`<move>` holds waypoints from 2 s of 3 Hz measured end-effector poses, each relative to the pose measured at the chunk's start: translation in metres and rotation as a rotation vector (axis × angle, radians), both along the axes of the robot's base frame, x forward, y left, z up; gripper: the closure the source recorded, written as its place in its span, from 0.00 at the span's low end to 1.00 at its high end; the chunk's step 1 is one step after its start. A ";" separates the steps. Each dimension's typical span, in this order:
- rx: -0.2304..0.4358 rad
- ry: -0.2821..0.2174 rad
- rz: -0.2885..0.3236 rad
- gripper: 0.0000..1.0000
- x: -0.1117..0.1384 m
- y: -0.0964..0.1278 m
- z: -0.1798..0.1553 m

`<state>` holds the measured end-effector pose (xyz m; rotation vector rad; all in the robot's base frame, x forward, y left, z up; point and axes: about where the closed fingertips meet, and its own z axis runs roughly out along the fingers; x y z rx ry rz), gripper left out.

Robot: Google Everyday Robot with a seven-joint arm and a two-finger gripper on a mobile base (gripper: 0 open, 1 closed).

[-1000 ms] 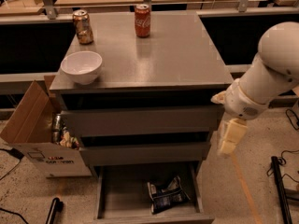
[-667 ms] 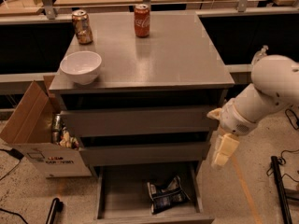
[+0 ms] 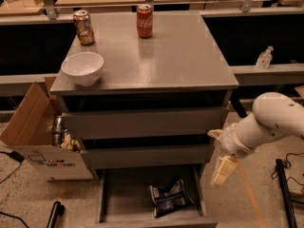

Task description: Pick blue chip bag from bottom drawer and place on counter

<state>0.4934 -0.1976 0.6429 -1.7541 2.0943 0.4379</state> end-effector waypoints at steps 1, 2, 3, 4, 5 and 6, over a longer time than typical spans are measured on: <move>-0.001 0.030 0.010 0.00 0.009 0.005 -0.027; 0.043 0.036 0.020 0.00 0.015 0.006 -0.088; 0.137 0.059 0.087 0.00 0.008 0.017 -0.171; 0.139 0.058 0.091 0.00 0.010 0.017 -0.172; 0.166 0.059 0.133 0.00 0.016 0.025 -0.190; 0.174 0.017 0.202 0.00 0.023 0.042 -0.224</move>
Offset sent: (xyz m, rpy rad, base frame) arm 0.0317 0.0039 -0.1894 0.1225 0.0137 0.0227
